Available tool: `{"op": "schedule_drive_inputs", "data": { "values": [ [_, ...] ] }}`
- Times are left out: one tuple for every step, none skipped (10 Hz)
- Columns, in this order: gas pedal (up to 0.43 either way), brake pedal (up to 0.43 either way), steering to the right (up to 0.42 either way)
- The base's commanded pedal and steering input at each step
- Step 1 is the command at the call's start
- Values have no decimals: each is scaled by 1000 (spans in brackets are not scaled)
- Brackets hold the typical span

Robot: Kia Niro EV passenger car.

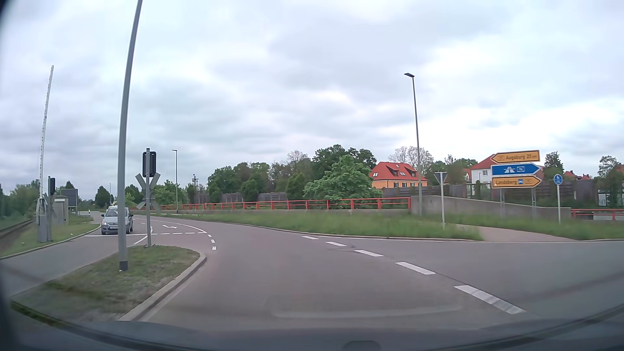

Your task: Follow the waypoints while adhering to traffic rules and regulations

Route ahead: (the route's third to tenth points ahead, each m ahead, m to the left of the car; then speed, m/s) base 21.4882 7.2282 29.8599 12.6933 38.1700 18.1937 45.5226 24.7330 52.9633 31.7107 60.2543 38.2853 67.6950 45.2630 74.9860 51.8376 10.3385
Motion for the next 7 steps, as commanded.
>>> {"op": "schedule_drive_inputs", "data": {
  "values": [
    [169,0,-100],
    [169,0,-99],
    [169,0,-99],
    [169,0,-99],
    [169,0,-95],
    [169,0,-93],
    [169,0,-93]
  ]
}}
